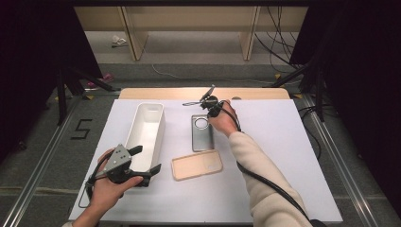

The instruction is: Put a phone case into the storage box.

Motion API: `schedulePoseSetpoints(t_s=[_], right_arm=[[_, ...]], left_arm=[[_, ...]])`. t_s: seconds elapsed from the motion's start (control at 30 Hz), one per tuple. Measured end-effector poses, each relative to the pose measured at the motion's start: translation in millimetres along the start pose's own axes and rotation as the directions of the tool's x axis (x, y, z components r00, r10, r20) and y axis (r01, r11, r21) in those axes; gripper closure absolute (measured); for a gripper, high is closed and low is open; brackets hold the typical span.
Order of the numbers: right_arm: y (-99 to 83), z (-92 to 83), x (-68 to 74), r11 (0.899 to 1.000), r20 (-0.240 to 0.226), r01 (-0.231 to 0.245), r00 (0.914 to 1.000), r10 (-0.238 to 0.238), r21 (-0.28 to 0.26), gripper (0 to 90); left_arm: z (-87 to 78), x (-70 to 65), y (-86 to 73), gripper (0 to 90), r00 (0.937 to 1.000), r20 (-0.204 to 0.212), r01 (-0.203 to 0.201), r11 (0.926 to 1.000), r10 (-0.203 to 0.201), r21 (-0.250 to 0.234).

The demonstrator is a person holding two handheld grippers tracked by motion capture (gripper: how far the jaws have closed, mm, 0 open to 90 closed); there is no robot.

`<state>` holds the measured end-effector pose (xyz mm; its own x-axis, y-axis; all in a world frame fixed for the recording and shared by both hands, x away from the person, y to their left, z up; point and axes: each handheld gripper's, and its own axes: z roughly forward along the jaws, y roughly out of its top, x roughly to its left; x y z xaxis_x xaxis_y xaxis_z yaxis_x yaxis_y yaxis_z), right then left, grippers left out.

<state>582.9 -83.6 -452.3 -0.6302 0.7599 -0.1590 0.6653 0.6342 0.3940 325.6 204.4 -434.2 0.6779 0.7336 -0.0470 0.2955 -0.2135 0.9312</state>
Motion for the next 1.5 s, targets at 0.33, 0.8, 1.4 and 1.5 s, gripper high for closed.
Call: schedulePoseSetpoints(t_s=[0.33, 0.8, 1.4, 1.5], right_arm=[[-6.7, -28.9, 18.6, 0.957, -0.074, 0.283, 0.9547, -0.288, -0.068, 54.3], [-20.0, -39.2, 63.7, 0.797, -0.181, 0.604, 0.782, -0.596, -0.016, 38.2], [-24.4, -37.3, 77.0, 0.766, -0.211, 0.643, 0.7488, -0.628, -0.002, 47.1], [-26.2, -38.8, 78.5, 0.755, -0.229, 0.655, 0.7358, -0.637, 0.005, 52.9]], left_arm=[[0.8, -1.3, 0.2, 6.0, 1.0, 0.001, -0.006, 1.0, 0.006, 0.004], [1.0, -2.4, 0.3, 6.0, 1.0, 0.002, -0.009, 0.9999, 0.009, 0.006], [1.1, -2.5, 0.2, 6.0, 0.9999, 0.002, -0.01, 0.9999, 0.01, 0.006], [1.4, -2.7, 0.2, 6.0, 0.9999, 0.003, -0.011, 0.9999, 0.011, 0.007]])
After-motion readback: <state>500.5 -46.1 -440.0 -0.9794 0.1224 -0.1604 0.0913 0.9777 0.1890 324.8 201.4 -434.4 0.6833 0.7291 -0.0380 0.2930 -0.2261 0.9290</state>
